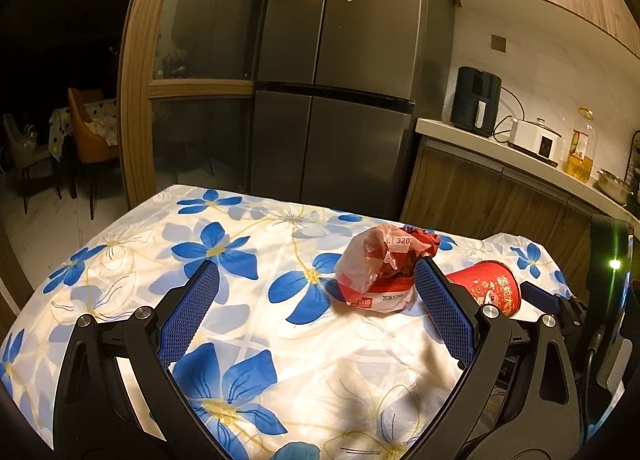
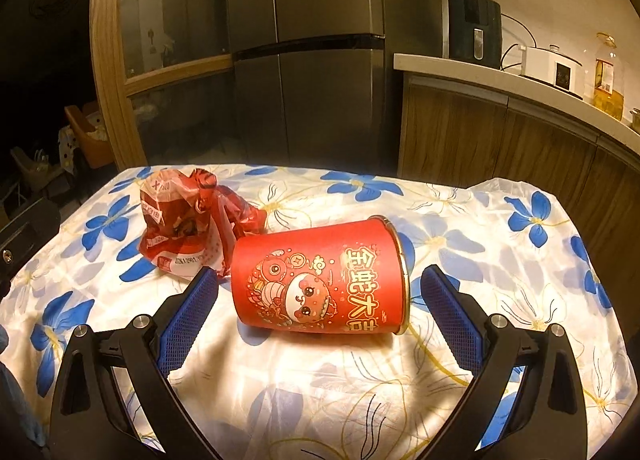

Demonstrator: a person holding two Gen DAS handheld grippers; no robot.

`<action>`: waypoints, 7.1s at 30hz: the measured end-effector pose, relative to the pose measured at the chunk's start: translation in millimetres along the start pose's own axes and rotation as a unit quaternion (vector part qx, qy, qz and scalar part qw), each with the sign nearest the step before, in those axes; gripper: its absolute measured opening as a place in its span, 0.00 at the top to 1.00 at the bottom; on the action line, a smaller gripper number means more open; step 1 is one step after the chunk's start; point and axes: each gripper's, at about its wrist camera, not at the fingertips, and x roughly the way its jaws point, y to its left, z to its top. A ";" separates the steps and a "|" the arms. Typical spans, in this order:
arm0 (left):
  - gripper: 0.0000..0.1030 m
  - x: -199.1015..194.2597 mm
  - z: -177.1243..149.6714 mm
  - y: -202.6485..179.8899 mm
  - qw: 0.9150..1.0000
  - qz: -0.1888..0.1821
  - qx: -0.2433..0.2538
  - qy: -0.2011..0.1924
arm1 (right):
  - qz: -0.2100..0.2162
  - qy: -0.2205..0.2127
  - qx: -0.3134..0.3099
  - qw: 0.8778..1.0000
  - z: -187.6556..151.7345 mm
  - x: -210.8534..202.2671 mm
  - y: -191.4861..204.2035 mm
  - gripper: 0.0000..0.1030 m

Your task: Collect trash

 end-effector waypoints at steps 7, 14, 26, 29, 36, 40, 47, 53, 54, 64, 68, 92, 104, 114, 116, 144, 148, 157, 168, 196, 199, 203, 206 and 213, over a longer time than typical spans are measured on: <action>0.06 7.6 1.5 -6.9 1.000 -0.003 0.011 0.003 | 0.007 0.010 0.000 1.000 -1.3 3.9 -0.1 0.20; 0.06 23.5 3.1 -12.7 1.000 -0.014 0.011 0.020 | 0.016 0.002 0.017 1.000 -1.7 -1.9 -7.3 0.21; 0.06 64.2 10.8 -43.4 0.999 -0.025 0.031 0.033 | -0.006 -0.033 0.072 0.997 -5.5 -39.9 -47.2 0.21; 0.06 74.3 10.2 -52.1 0.998 -0.029 0.039 0.041 | -0.010 -0.042 0.077 0.996 -8.7 -51.2 -53.5 0.21; 0.16 96.4 8.3 -60.1 0.995 -0.042 0.046 0.072 | -0.012 -0.047 0.092 0.995 -15.4 -61.9 -63.8 0.21; 0.33 102.2 5.2 -61.0 0.994 -0.053 0.048 0.085 | -0.012 -0.047 0.093 0.994 -17.0 -62.4 -64.4 0.21; 0.55 100.9 2.0 -58.8 0.993 -0.075 0.045 0.083 | -0.012 -0.049 0.095 0.994 -17.8 -64.4 -62.8 0.21; 0.61 79.3 6.0 -56.7 0.994 -0.083 0.035 0.063 | -0.013 -0.060 0.098 0.993 -16.2 -80.5 -68.2 0.21; 0.61 75.3 7.0 -57.5 0.994 -0.085 0.033 0.061 | -0.013 -0.062 0.099 0.993 -15.8 -84.4 -69.5 0.21; 0.61 7.7 11.7 -120.2 0.987 -0.143 0.058 0.034 | -0.034 -0.095 0.118 0.988 -17.0 -151.3 -105.4 0.21; 0.61 -20.3 8.6 -166.9 0.980 -0.181 0.076 0.028 | -0.064 -0.111 0.127 0.984 -26.0 -190.0 -133.0 0.21; 0.61 -103.1 -43.9 -430.2 0.916 -0.369 0.158 0.023 | -0.284 -0.160 0.172 0.930 -93.0 -305.9 -314.1 0.21; 0.57 -87.9 -62.2 -460.3 0.910 -0.375 0.172 0.049 | -0.262 -0.153 0.180 0.936 -102.3 -298.7 -335.9 0.21; 0.40 -81.3 -65.8 -461.2 0.909 -0.373 0.174 0.063 | -0.266 -0.147 0.189 0.934 -110.0 -304.5 -345.8 0.17; 0.37 -82.0 -66.5 -460.4 0.909 -0.374 0.173 0.064 | -0.268 -0.147 0.193 0.932 -112.0 -306.8 -345.2 0.16; 0.06 -172.2 -46.6 -247.0 0.973 -0.187 0.135 0.015 | -0.229 -0.153 0.125 0.953 -97.9 -360.2 -203.9 0.06; 0.06 -186.4 -48.6 -211.9 0.979 -0.167 0.117 0.027 | -0.223 -0.147 0.119 0.956 -102.8 -368.7 -171.1 0.06; 0.06 -233.0 -54.8 -158.2 0.985 -0.135 0.109 0.008 | -0.205 -0.145 0.094 0.963 -114.5 -388.8 -111.5 0.06; 0.06 -276.6 -62.5 -121.5 0.987 -0.120 0.103 -0.010 | -0.193 -0.143 0.073 0.968 -125.5 -406.4 -64.5 0.06; 0.06 -302.6 -60.6 -99.5 0.990 -0.106 0.092 -0.026 | -0.167 -0.152 0.057 0.973 -129.1 -416.6 -30.3 0.06; 0.06 -304.1 -60.4 -100.7 0.990 -0.107 0.093 -0.025 | -0.167 -0.152 0.057 0.972 -129.0 -416.7 -30.3 0.06; 0.06 -305.8 -60.2 -101.5 0.990 -0.106 0.093 -0.025 | -0.167 -0.152 0.058 0.973 -128.9 -416.7 -30.0 0.06; 0.06 -305.2 -60.1 -101.2 0.990 -0.107 0.092 -0.025 | -0.166 -0.151 0.057 0.973 -128.1 -416.8 -29.8 0.06; 0.06 -304.9 -60.2 -102.6 0.990 -0.107 0.092 -0.023 | -0.165 -0.151 0.059 0.973 -127.5 -416.8 -29.6 0.06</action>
